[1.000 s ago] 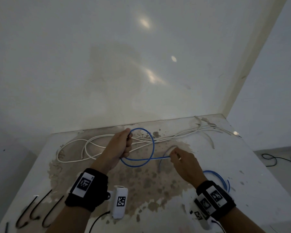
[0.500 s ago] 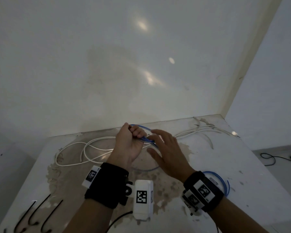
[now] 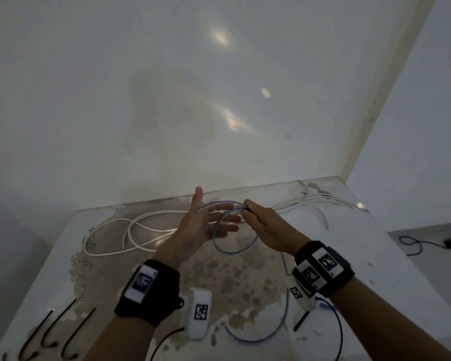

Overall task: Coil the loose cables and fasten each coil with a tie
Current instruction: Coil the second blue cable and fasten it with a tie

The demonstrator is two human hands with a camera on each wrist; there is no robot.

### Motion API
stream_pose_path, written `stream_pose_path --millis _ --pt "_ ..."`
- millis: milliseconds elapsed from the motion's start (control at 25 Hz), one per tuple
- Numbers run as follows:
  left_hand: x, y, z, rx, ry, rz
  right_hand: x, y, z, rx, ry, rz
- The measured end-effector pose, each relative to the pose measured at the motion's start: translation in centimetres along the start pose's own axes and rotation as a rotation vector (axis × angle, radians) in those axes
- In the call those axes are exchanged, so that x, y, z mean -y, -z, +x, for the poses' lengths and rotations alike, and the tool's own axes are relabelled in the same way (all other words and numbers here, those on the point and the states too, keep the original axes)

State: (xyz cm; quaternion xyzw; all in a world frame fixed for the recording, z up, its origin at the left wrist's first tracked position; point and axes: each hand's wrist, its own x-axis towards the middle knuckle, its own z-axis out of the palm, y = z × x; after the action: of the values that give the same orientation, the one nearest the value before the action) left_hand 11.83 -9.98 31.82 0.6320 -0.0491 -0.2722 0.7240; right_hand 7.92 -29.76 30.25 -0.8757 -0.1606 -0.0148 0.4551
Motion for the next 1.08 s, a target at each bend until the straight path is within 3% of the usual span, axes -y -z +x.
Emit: stream_pose_path --millis 80,120,240,360,480,600,720,960,1080 --pt "-1.7 0.3 -0.9 0.294 0.202 -0.133 0.1 0.4 0.1 0.004 0.008 -0.002" --pt "-2.2 0.3 -1.3 0.360 0.236 -0.151 0.1 0.6 0.0 0.001 0.007 0.010" --pt "-2.7 -0.7 -1.8 0.336 0.230 -0.035 0.1 1.0 0.0 0.001 0.003 0.050" --pt "-2.7 -2.4 -2.1 0.360 0.249 -0.111 0.2 0.9 0.2 0.000 0.002 0.098" --pt "-3.1 -3.2 -1.9 0.280 0.160 -0.266 -0.2 0.4 0.2 -0.126 -0.046 0.198" --pt "-4.5 -2.5 -1.4 0.160 -0.048 -0.502 -2.0 -0.5 -1.0 -0.243 -0.164 0.366" --pt "-5.9 0.2 -1.1 0.035 -0.216 -0.615 -4.6 -1.0 -2.8 -0.320 -0.219 0.345" --pt "-5.9 3.4 -0.5 -0.176 -0.283 -0.613 -5.9 -2.6 -6.1 -0.268 -0.128 -0.039" --pt "-5.1 2.9 -0.3 -0.181 -0.241 -0.558 -4.9 -2.6 -6.6 -0.110 -0.077 -0.093"
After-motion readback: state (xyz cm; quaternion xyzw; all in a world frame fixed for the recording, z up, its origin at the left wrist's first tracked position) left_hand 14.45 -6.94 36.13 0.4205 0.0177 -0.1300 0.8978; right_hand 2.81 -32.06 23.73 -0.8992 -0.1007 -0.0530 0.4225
